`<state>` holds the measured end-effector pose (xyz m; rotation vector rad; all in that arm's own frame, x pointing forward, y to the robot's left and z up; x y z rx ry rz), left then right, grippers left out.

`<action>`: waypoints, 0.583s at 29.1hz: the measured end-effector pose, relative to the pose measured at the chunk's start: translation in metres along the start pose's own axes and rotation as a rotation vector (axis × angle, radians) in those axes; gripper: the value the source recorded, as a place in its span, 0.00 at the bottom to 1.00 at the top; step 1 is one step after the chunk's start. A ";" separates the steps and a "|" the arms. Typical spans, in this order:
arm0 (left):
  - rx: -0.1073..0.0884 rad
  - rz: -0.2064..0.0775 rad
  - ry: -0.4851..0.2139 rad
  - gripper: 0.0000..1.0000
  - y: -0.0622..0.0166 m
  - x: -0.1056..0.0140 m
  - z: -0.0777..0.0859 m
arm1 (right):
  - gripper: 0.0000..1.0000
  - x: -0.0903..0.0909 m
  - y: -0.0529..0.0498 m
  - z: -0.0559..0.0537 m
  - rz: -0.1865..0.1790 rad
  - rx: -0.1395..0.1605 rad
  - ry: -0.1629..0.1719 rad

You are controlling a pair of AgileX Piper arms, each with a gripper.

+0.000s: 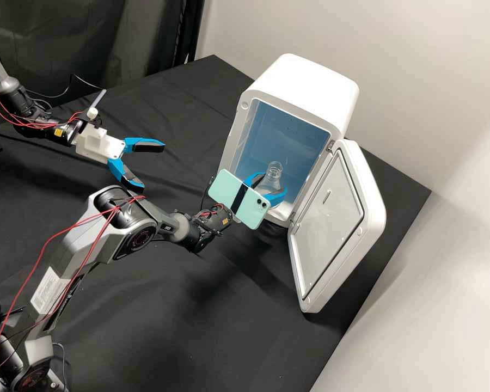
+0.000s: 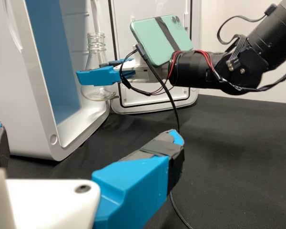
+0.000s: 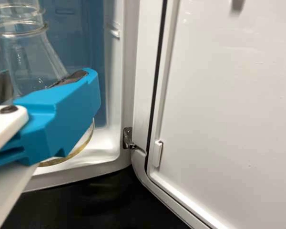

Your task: Place the flask in the incubator

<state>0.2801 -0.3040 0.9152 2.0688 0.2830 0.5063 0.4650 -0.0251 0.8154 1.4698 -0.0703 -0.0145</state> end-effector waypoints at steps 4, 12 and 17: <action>0.000 0.000 0.000 1.00 0.0000 0.000 0.000 | 0.00 0.007 -0.002 -0.001 -0.003 0.008 -0.009; 0.000 0.000 0.000 1.00 0.0000 0.000 0.000 | 0.00 0.023 -0.001 -0.006 -0.018 0.008 -0.017; 0.000 0.000 0.001 1.00 0.0001 0.000 0.000 | 0.00 0.032 0.004 -0.012 -0.009 0.005 -0.007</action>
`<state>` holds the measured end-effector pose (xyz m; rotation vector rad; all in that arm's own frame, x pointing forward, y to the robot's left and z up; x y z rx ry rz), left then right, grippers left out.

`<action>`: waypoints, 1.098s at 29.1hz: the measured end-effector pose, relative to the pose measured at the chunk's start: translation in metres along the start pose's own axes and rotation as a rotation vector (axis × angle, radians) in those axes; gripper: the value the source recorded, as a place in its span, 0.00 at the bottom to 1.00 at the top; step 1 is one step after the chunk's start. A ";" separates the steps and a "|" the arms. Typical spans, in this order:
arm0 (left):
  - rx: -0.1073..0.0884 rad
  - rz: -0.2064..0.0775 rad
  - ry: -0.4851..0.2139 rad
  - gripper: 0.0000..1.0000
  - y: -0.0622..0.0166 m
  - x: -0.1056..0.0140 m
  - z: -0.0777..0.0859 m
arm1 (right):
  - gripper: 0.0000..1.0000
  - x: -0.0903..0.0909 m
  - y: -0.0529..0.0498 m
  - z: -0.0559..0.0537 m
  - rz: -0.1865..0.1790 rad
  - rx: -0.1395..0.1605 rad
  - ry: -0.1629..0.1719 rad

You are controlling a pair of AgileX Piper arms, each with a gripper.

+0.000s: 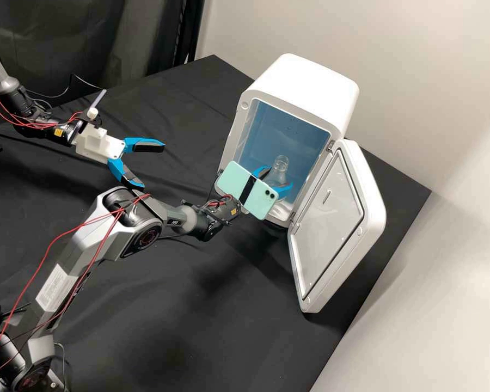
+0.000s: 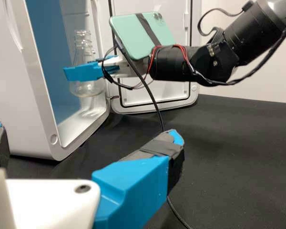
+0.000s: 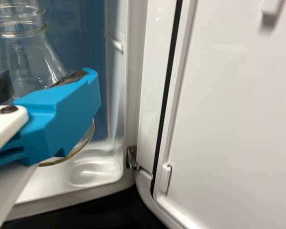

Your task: Place the flask in the incubator

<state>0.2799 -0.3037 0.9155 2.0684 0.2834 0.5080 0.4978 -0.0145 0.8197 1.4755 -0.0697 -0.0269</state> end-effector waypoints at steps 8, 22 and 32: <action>0.000 0.001 0.004 1.00 0.0003 0.000 -0.001 | 0.00 0.016 0.006 -0.007 -0.003 -0.011 -0.006; 0.000 0.001 0.004 1.00 0.0003 0.000 -0.001 | 0.00 0.040 0.008 -0.023 -0.029 -0.043 -0.007; -0.001 0.003 0.012 1.00 0.0008 0.000 -0.004 | 0.00 0.042 0.004 -0.039 -0.043 -0.042 0.016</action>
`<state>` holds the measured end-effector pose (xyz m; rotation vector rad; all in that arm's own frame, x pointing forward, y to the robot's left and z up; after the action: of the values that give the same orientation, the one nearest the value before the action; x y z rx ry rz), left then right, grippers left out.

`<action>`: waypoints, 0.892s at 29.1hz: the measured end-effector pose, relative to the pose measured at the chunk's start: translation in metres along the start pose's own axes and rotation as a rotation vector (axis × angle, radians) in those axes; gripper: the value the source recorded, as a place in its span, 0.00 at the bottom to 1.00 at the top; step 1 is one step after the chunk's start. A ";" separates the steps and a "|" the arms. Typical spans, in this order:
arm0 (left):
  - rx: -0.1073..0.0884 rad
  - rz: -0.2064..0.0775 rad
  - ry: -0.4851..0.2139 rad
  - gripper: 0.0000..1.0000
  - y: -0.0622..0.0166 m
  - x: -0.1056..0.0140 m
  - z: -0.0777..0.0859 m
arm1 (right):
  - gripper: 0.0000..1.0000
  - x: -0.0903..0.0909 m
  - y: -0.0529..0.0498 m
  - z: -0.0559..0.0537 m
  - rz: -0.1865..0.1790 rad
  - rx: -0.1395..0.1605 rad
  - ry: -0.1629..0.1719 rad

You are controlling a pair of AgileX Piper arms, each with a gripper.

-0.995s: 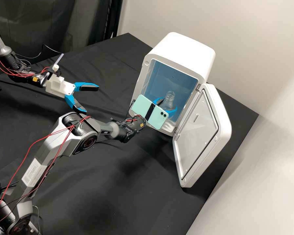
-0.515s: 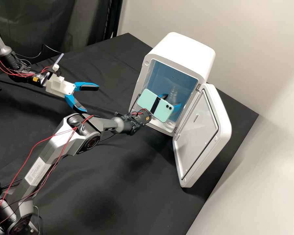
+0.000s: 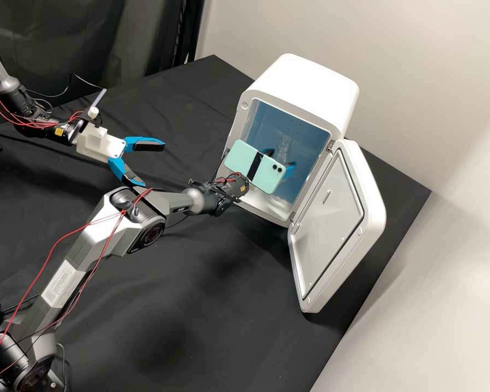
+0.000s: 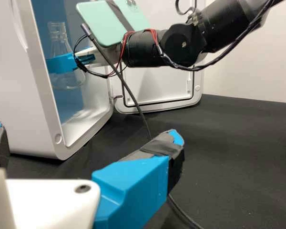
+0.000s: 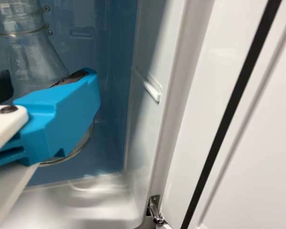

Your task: Place the flask in the incubator

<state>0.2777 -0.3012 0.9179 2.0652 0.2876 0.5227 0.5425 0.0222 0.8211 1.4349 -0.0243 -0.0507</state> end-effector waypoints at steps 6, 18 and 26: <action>-0.002 -0.001 0.011 1.00 -0.0004 0.000 -0.003 | 0.00 0.003 0.001 -0.003 0.005 0.001 0.008; -0.002 -0.001 0.011 1.00 -0.0004 0.000 -0.004 | 0.00 0.006 -0.004 0.000 -0.039 -0.002 -0.022; -0.003 -0.010 0.013 1.00 -0.0032 0.001 -0.004 | 0.00 0.010 0.004 -0.009 -0.054 -0.061 -0.003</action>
<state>0.2764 -0.2960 0.9172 2.0575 0.3045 0.5297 0.5529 0.0312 0.8240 1.3749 0.0132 -0.0976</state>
